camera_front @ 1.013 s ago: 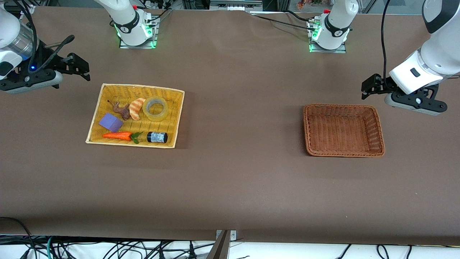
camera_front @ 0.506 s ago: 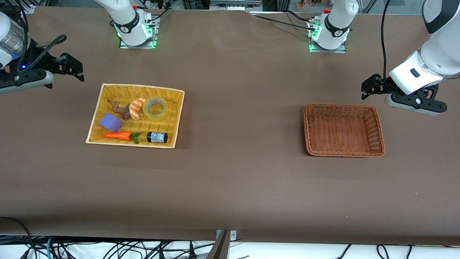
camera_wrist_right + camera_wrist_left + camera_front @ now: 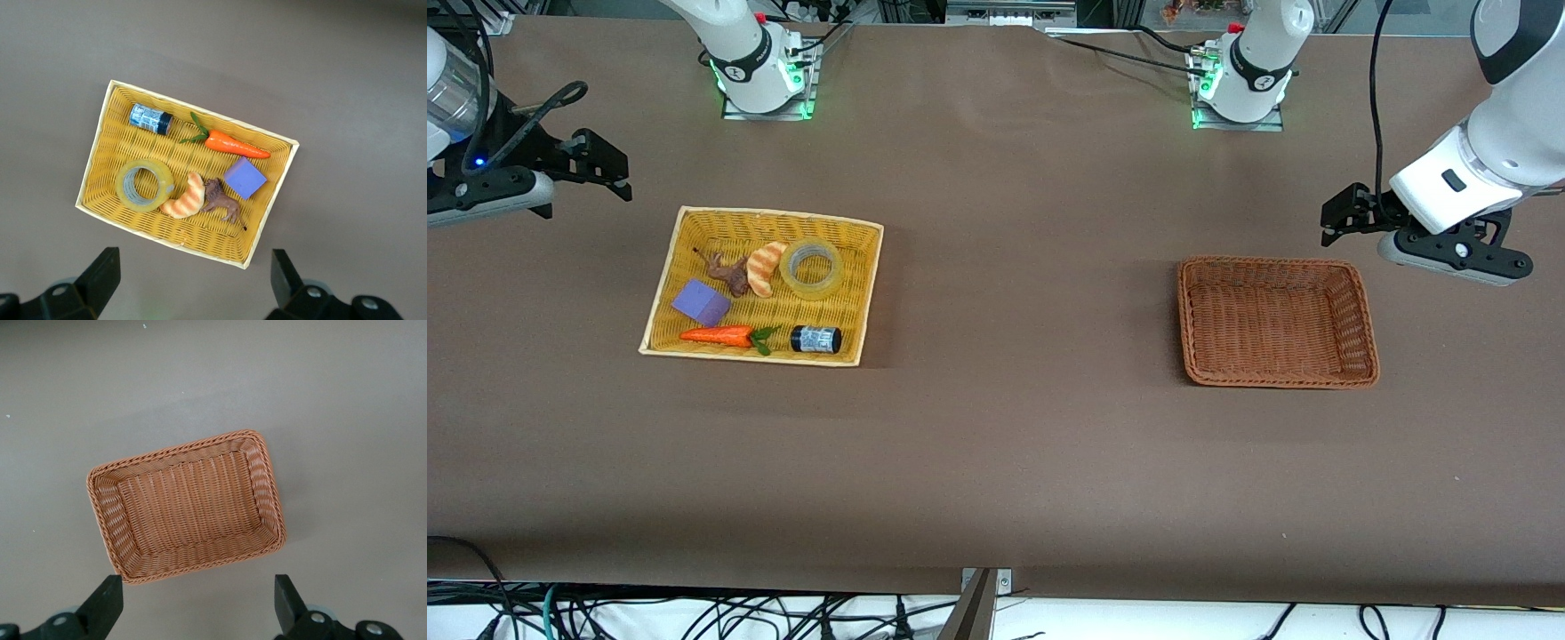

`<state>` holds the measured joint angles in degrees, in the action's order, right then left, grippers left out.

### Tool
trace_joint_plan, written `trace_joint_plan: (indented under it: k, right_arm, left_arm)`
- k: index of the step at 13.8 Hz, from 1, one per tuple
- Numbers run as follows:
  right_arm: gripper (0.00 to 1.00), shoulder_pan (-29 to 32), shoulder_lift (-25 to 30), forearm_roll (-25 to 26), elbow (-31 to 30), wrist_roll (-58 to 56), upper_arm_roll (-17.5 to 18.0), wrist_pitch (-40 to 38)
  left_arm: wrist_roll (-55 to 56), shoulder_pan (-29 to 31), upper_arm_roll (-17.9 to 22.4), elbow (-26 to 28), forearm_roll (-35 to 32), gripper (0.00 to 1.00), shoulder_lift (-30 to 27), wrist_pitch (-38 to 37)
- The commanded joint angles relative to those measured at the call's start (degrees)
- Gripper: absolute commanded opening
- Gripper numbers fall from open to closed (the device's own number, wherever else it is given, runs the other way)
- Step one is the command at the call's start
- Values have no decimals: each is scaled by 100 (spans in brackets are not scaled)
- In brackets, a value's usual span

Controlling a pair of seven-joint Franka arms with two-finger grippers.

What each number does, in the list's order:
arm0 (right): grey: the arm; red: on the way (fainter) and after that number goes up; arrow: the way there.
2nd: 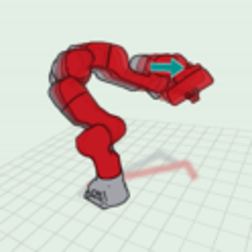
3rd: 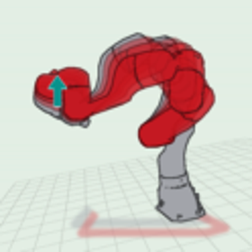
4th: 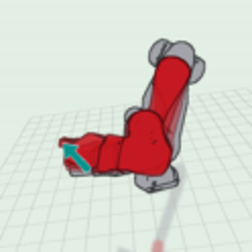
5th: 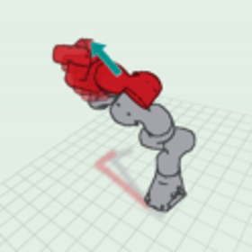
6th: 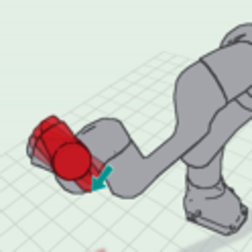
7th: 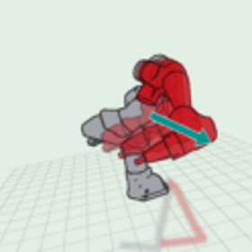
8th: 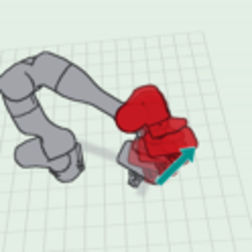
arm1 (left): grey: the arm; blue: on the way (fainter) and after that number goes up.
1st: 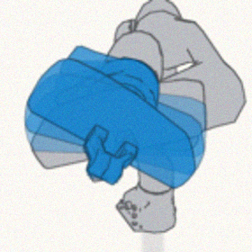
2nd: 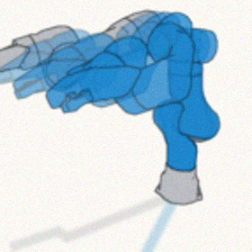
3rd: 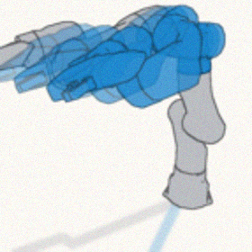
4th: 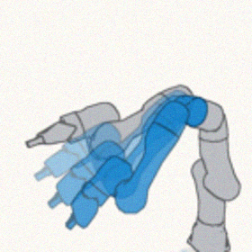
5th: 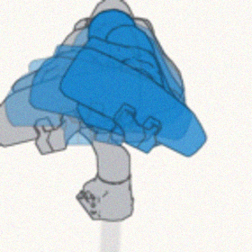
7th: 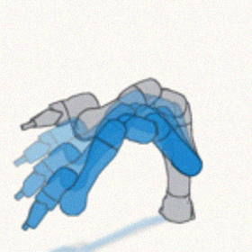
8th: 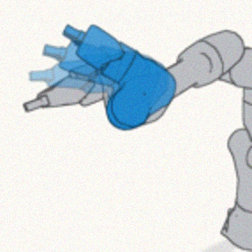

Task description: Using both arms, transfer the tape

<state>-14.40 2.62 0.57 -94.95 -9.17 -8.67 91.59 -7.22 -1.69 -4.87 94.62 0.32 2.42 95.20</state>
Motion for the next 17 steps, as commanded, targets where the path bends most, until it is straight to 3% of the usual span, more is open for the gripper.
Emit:
trace_joint_plan:
  k: [1,7,10,17]
  right_arm:
    - [100,34,-60,57,179,-23,14,-133]
    - [100,43,-60,57,188,-23,14,-141]
    - [100,52,-34,-197,179,-137,-503,-159]
    - [100,-194,-86,-207,92,-146,-469,-370]
  left_arm:
    - [-25,11,-14,-155,-67,100,57,-98]
    - [-25,11,-14,-163,-58,100,48,-98]
    - [-25,11,-14,-163,-67,100,48,-98]
    - [-25,11,-14,-163,-58,100,48,-98]
